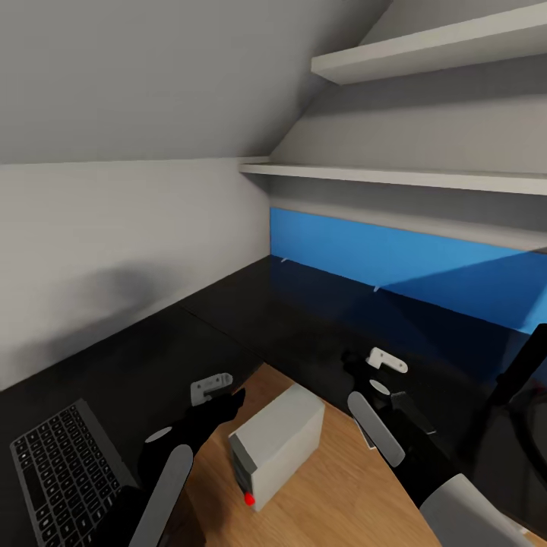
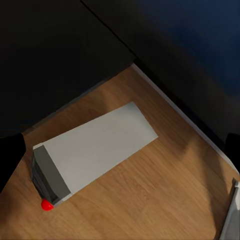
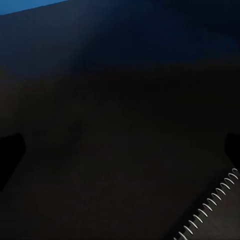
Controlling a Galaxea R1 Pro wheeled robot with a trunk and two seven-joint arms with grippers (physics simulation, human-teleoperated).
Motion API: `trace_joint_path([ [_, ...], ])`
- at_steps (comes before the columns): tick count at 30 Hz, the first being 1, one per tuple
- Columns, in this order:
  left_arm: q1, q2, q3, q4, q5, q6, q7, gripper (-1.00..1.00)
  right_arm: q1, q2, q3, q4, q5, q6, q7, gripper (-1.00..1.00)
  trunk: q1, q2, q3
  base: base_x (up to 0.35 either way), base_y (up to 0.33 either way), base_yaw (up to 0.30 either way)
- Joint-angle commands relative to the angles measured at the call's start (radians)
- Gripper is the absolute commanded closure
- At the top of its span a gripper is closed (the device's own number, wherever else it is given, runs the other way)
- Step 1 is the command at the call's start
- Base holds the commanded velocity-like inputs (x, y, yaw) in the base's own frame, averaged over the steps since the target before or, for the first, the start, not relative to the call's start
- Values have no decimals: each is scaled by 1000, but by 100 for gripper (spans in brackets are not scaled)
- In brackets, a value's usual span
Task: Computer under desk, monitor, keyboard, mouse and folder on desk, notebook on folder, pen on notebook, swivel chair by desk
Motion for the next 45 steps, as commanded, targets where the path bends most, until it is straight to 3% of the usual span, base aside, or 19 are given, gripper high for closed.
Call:
trace_joint_path([
  [1,-1,0,-1,-1,11,2,10,-100,-1,-1,3,-2,-2,7,-7,-100,0,-1,-1,0,0,1],
  [16,-1,0,-2,-1,10,2,11,-100,-1,-2,50,-3,-2,4,-5,-100,0,-1,-1,-102,-101,0],
  [29,-1,0,-2,-1,10,4,10,-100,-1,-1,63,-2,-2,4,10,-100,0,-1,-1,-150,-146,0],
  [39,-1,0,-2,0,11,4,11,-100,-1,-1,142,-2,0,3,23,-100,0,-1,-1,-92,-14,0],
  [45,-1,0,-3,0,10,3,10,-100,-1,-1,161,-2,0,2,23,-100,0,-1,-1,-189,-2,0],
])
